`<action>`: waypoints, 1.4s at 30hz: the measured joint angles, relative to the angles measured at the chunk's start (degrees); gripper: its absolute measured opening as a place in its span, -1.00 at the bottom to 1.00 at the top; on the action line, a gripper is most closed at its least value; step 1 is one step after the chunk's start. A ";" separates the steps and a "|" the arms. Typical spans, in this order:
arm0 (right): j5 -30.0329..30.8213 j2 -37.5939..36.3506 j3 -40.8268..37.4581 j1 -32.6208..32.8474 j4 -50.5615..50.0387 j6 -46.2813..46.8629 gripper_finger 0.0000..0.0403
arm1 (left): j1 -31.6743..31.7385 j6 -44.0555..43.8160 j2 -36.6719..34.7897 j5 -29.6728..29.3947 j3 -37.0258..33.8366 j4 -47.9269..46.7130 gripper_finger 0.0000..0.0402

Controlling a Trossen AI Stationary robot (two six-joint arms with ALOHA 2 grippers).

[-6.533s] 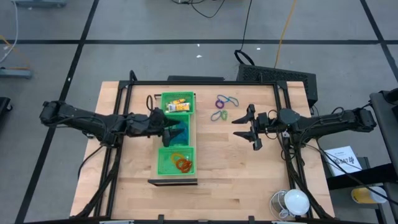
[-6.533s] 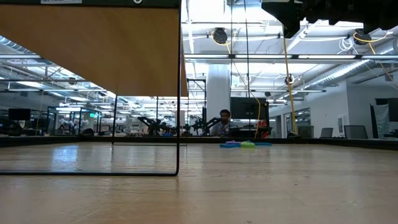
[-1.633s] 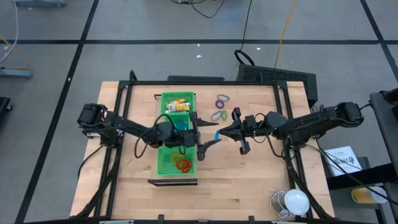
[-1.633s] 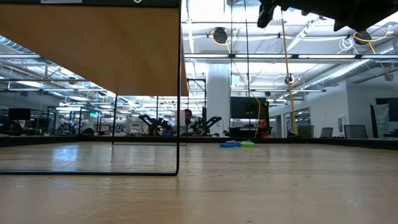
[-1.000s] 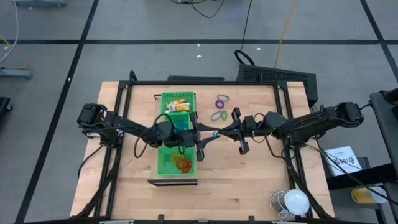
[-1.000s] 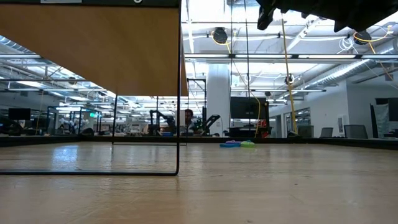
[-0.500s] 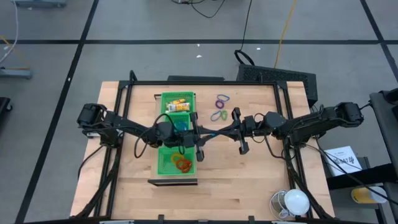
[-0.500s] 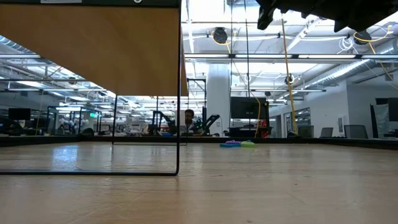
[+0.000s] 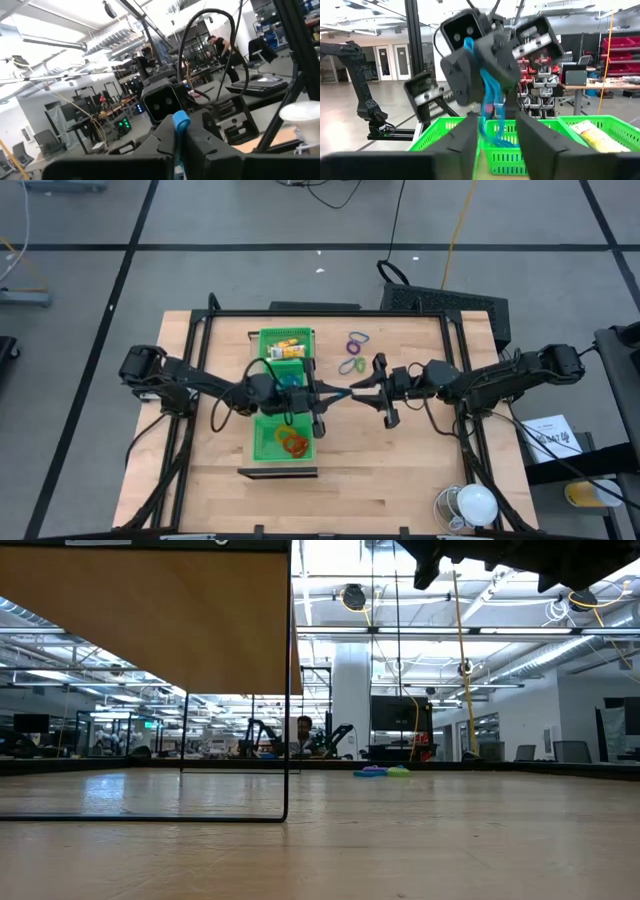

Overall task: Pick & Place Office Desk Supplies
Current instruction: Put the blue rubber band into the center green bin on the shelf

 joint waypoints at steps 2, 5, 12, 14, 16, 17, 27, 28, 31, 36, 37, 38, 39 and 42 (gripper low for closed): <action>0.02 0.00 0.00 -0.02 -0.61 0.64 -0.26 | 0.00 -0.18 -1.20 -0.05 0.00 -1.68 -0.89; 0.02 -0.33 -0.01 -0.19 -1.23 0.84 -0.08 | -0.40 -0.20 -4.76 -0.15 0.00 -7.26 -0.93; 0.02 -3.38 -0.02 -1.31 -6.43 1.02 0.10 | -2.28 -9.06 -17.63 -9.64 0.00 -31.58 -0.88; 0.02 -4.52 -0.02 -1.68 -7.68 1.02 0.10 | -2.56 -14.25 -21.02 -11.60 0.00 -39.32 -0.86; 0.02 -5.35 -0.02 -2.02 -8.35 1.02 0.08 | -2.58 -18.64 -24.10 -12.04 -0.47 -45.64 -0.88; 0.02 -5.73 -0.02 -2.15 -8.81 1.00 0.07 | -2.58 -20.63 -25.47 -12.08 -1.07 -48.17 -0.91; 0.02 -6.34 -0.04 -3.48 -10.98 0.41 0.03 | -4.07 -35.12 -35.44 -14.75 -14.59 -51.18 -0.85; 0.02 -6.32 -0.04 -3.52 -11.17 0.42 0.03 | -4.07 -36.32 -35.65 -15.12 -15.70 -51.26 -0.85; 0.05 -6.33 -0.04 -3.52 -10.87 0.41 0.03 | -3.96 -38.43 -35.70 -15.10 -17.80 -50.86 -0.88; 0.04 -6.32 -0.04 -3.50 -10.94 0.38 0.03 | -3.50 -39.46 -34.68 -15.10 -18.18 -50.31 -0.92; 0.04 -6.33 -0.04 -3.50 -10.94 0.39 0.03 | -3.37 -40.17 -34.59 -15.08 -18.18 -50.29 -0.91; 0.04 -6.32 -0.04 -3.50 -10.98 0.38 0.03 | -3.23 -41.45 -34.60 -15.08 -18.18 -50.02 -0.89; 0.04 -6.32 -0.04 -3.50 -11.07 0.38 0.03 | -3.02 -42.70 -34.65 -15.10 -18.18 -49.47 -0.85; 0.04 -6.32 -0.04 -3.50 -11.30 0.41 0.03 | -2.50 -46.41 -34.67 -15.10 -18.16 -49.26 -0.67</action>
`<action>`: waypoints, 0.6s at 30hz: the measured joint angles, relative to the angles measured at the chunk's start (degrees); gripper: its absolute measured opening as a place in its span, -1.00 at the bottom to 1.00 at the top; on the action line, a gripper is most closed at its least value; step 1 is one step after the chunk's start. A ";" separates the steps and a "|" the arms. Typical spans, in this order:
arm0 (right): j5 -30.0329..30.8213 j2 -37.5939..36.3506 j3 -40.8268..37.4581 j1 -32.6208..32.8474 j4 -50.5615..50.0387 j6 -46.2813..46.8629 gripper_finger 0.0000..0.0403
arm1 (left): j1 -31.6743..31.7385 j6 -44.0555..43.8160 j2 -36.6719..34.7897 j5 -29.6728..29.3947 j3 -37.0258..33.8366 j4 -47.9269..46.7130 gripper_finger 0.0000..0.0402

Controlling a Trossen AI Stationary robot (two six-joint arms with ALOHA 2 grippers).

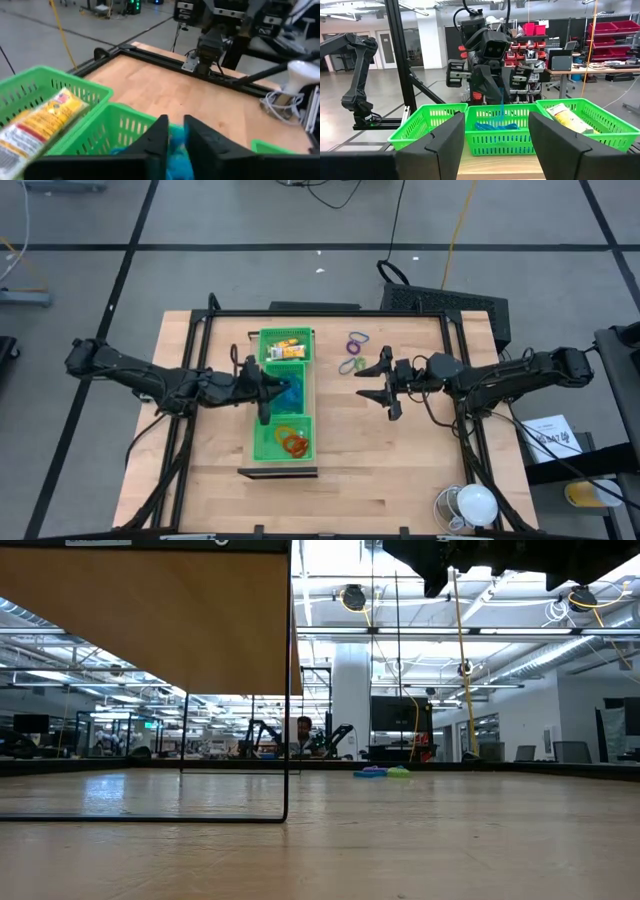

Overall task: Pick & Place Office Desk Supplies
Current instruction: Put the blue rubber band into the center green bin on the shelf

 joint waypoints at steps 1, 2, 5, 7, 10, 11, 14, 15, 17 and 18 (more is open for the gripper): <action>0.00 0.00 0.00 0.00 -0.04 0.00 0.03 | 0.18 -1.33 0.04 0.00 0.00 -0.01 -0.60; 0.00 0.00 0.00 0.00 -0.05 0.00 0.03 | 0.41 -2.36 0.04 0.00 0.00 0.00 -0.52; 0.00 0.00 0.00 0.00 -0.20 -0.01 0.03 | 0.96 -3.48 0.02 0.01 0.00 0.00 -0.28; 0.00 0.00 0.00 0.00 -0.25 -0.01 0.03 | 0.96 -2.83 0.02 0.02 0.00 -0.03 -0.13; 0.05 0.00 0.00 0.00 -0.91 -0.02 0.03 | 0.90 -0.14 0.00 0.04 0.00 0.93 0.05; 0.27 0.00 0.00 0.00 -1.38 -0.02 0.03 | 0.90 1.12 -0.22 0.05 0.00 1.93 0.09; 3.91 0.00 0.00 0.02 -3.49 -0.02 0.03 | 0.75 5.02 -2.88 0.67 0.00 4.73 0.20; 5.91 0.00 0.00 0.02 -4.63 -0.02 0.03 | 0.68 6.09 -4.25 1.33 0.03 5.13 0.23; 10.37 0.05 0.00 0.00 -6.96 -0.12 0.03 | 0.51 7.88 -7.06 1.68 0.04 4.52 0.27; 12.50 0.07 0.00 0.00 -8.17 -0.50 0.03 | 0.48 8.59 -8.52 1.72 0.04 3.81 0.29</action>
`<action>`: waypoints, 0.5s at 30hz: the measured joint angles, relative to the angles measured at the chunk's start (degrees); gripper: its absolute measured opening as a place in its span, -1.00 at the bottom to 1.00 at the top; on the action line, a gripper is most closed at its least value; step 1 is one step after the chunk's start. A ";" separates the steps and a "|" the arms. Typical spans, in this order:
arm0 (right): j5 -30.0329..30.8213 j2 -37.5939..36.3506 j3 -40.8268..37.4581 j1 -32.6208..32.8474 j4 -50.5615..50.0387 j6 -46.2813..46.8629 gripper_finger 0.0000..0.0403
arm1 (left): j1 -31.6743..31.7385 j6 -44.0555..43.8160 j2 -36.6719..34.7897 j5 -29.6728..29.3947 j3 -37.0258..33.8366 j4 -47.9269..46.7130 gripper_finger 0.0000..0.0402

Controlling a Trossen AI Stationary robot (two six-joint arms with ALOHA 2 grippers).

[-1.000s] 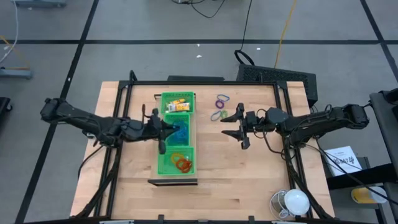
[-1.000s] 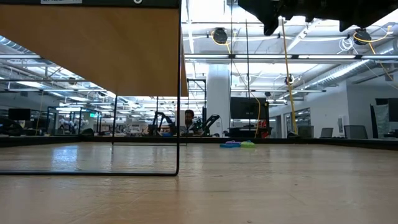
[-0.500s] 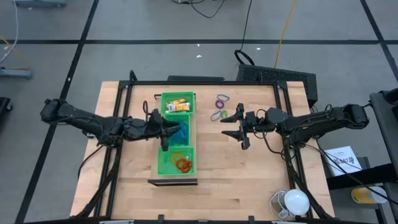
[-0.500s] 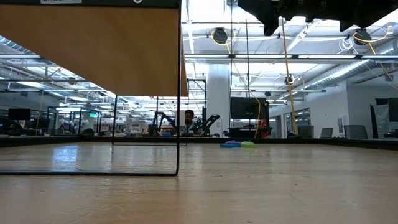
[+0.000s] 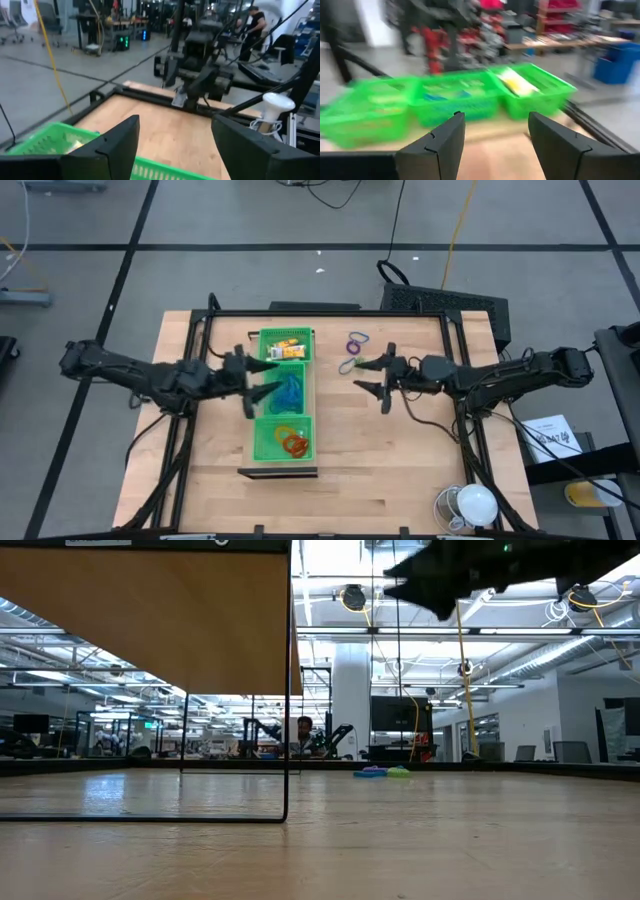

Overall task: Pick & Place Office Desk Supplies
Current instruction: Put the blue rubber band into the center green bin on the shelf

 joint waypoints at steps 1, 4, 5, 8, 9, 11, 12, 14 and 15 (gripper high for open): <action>2.33 0.00 0.00 0.00 -1.50 -0.22 0.03 | 0.00 0.64 -1.58 0.00 0.00 -0.90 0.30; 9.83 0.24 0.00 -0.86 -6.47 0.30 0.03 | 0.04 1.47 -5.83 -0.21 0.00 -3.97 0.32; 11.51 0.54 0.00 -1.73 -8.06 1.27 0.03 | 0.04 1.45 -6.83 -0.23 0.02 -5.07 0.32; 12.61 2.21 0.00 -5.72 -12.05 4.96 0.03 | 0.04 0.56 -8.06 -0.22 0.02 -7.65 0.31; 12.37 3.18 0.00 -7.34 -12.65 5.70 0.03 | 0.04 0.30 -8.11 -0.21 0.02 -7.96 0.30; 9.90 5.72 0.00 -11.35 -13.79 6.11 0.03 | 0.04 0.09 -8.05 -0.21 0.02 -8.54 0.29; 8.35 7.24 0.00 -13.59 -13.94 6.09 0.03 | 0.04 -0.07 -7.86 -0.22 0.02 -8.62 0.29; 4.37 10.90 0.28 -18.68 -13.86 6.24 0.02 | 0.04 -0.69 -7.03 -0.23 0.02 -8.66 0.29; 2.18 12.87 0.74 -21.30 -14.36 6.28 0.01 | 0.04 -0.96 -6.65 -0.21 0.02 -8.71 0.29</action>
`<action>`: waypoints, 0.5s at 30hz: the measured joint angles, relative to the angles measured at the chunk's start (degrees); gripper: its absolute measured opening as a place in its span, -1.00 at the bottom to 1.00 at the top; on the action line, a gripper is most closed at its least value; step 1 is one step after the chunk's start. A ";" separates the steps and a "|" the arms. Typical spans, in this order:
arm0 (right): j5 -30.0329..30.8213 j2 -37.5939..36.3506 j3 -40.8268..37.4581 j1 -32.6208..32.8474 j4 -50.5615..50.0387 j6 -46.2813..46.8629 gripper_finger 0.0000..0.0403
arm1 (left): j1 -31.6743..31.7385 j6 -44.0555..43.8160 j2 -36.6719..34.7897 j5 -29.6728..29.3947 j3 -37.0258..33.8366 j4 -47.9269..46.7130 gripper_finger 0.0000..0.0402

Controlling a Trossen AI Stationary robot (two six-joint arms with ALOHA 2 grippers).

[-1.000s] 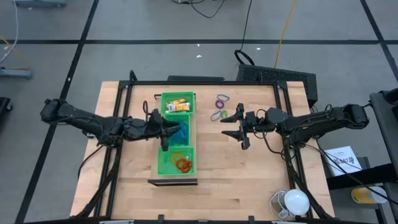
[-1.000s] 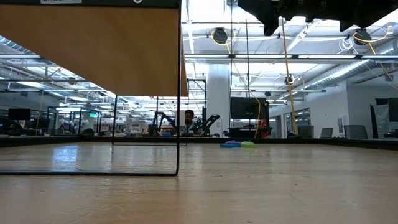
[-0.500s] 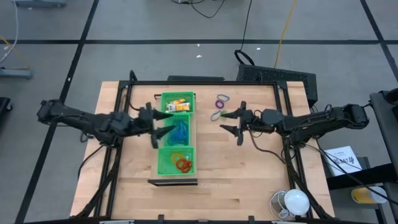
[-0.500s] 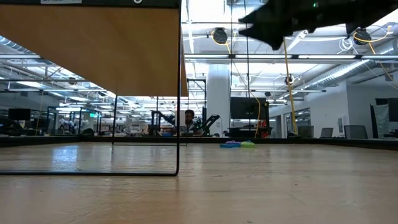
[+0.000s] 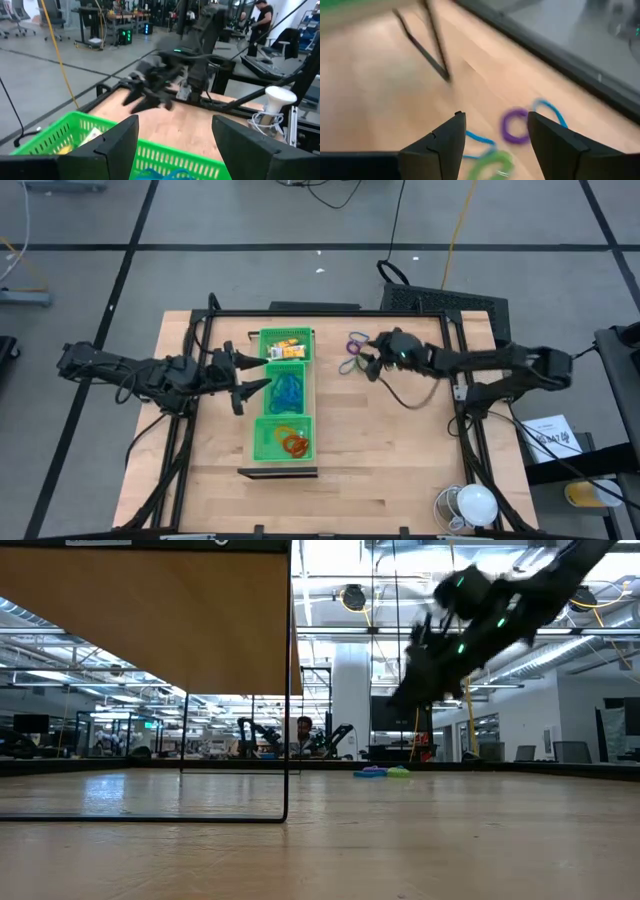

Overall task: Pick & Place Office Desk Supplies
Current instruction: Put the blue rubber band into the center green bin on the shelf

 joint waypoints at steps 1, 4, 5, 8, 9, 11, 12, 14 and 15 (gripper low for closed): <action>-2.30 2.10 0.63 -2.74 -0.37 0.04 0.00 | -0.02 -0.19 0.34 0.00 0.00 -0.06 0.30; -7.63 8.70 3.42 -9.65 -2.72 2.15 -0.03 | -0.01 0.00 0.98 -0.01 0.00 0.03 0.30; -8.92 10.90 4.63 -11.61 -3.94 3.45 -0.04 | 0.00 0.02 1.24 -0.01 0.00 0.00 0.30; -10.90 16.72 8.53 -15.71 -7.70 6.76 -0.06 | 0.00 -0.15 2.25 -0.04 0.00 0.02 0.28; -11.69 18.41 10.02 -16.67 -9.32 7.99 -0.06 | 0.00 -0.11 2.48 -0.04 0.00 0.00 0.27; -13.91 21.58 12.66 -18.18 -11.86 10.60 -0.07 | 0.00 0.20 3.00 -0.04 0.00 0.09 0.27; -15.60 23.01 13.95 -18.71 -12.90 11.67 -0.07 | 0.00 0.20 3.19 -0.19 0.00 0.13 0.27; -18.73 25.41 16.02 -19.33 -14.15 13.05 -0.07 | 0.07 0.22 3.71 -0.49 0.00 0.04 0.29; -19.55 26.42 16.90 -19.45 -14.37 13.42 -0.07 | 0.07 0.22 3.98 -0.53 0.00 0.07 0.29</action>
